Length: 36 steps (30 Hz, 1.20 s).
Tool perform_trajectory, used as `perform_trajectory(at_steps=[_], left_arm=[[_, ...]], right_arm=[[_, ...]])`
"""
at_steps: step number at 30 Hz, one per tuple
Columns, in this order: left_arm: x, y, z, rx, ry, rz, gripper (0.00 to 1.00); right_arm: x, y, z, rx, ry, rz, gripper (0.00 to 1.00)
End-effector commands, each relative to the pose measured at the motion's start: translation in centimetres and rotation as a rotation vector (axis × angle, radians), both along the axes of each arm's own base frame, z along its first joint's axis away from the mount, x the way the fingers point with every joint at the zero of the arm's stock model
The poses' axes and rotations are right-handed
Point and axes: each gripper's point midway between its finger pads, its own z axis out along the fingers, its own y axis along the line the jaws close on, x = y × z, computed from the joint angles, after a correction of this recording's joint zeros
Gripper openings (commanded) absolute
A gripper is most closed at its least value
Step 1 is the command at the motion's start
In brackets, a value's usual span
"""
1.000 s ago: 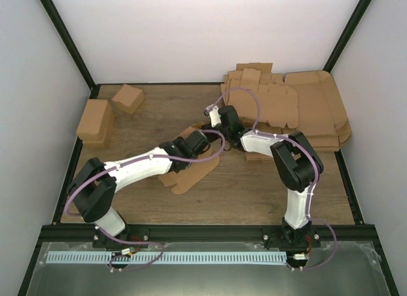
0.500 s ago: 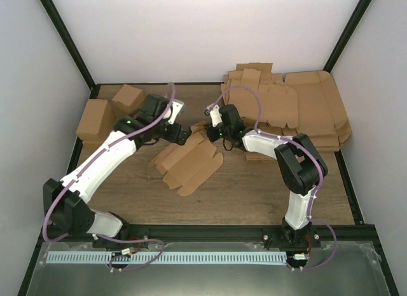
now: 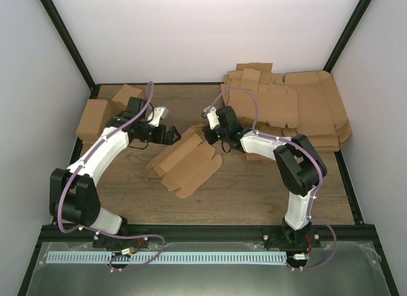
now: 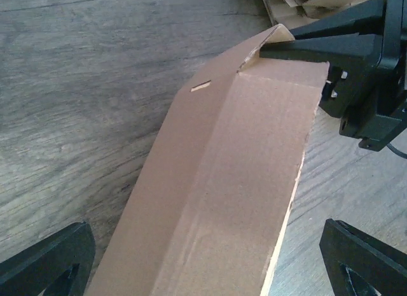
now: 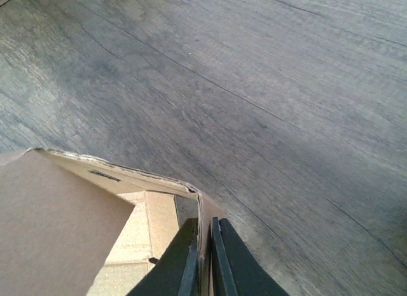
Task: Fold the paper box
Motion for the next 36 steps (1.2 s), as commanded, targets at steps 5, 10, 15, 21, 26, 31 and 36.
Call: perform_trajectory(at_steps=[5, 10, 15, 21, 26, 31, 36], left_arm=[[-0.5, 0.1, -1.8, 0.029, -0.012, -0.048, 1.00], [-1.7, -0.6, -3.7, -0.017, 0.045, -0.081, 0.97], [-1.9, -0.3, -5.5, 0.004, 0.085, -0.073, 0.90], [-1.9, -1.2, -2.9, -0.061, 0.027, -0.099, 0.90], [-1.9, -0.8, -3.5, -0.034, 0.048, -0.087, 0.87], [-2.1, -0.7, -2.4, -0.042, 0.016, -0.085, 0.86], [-2.8, -1.3, -1.5, -0.085, 0.014, -0.114, 0.86]], right_arm=[[-0.7, 1.9, 2.7, -0.011, -0.028, 0.016, 0.08], [-1.4, 1.8, 3.3, -0.001, 0.008, 0.010, 0.08], [-2.0, 1.6, 2.5, -0.008, 0.044, 0.002, 0.09], [-2.4, 1.0, 1.4, -0.013, 0.055, -0.013, 0.09], [-2.5, 0.6, 1.7, -0.004, 0.058, -0.037, 0.23], [-2.5, 0.3, 1.5, 0.004, 0.065, -0.050, 0.27], [-2.5, 0.5, 0.9, 0.008, 0.070, -0.047, 0.26]])
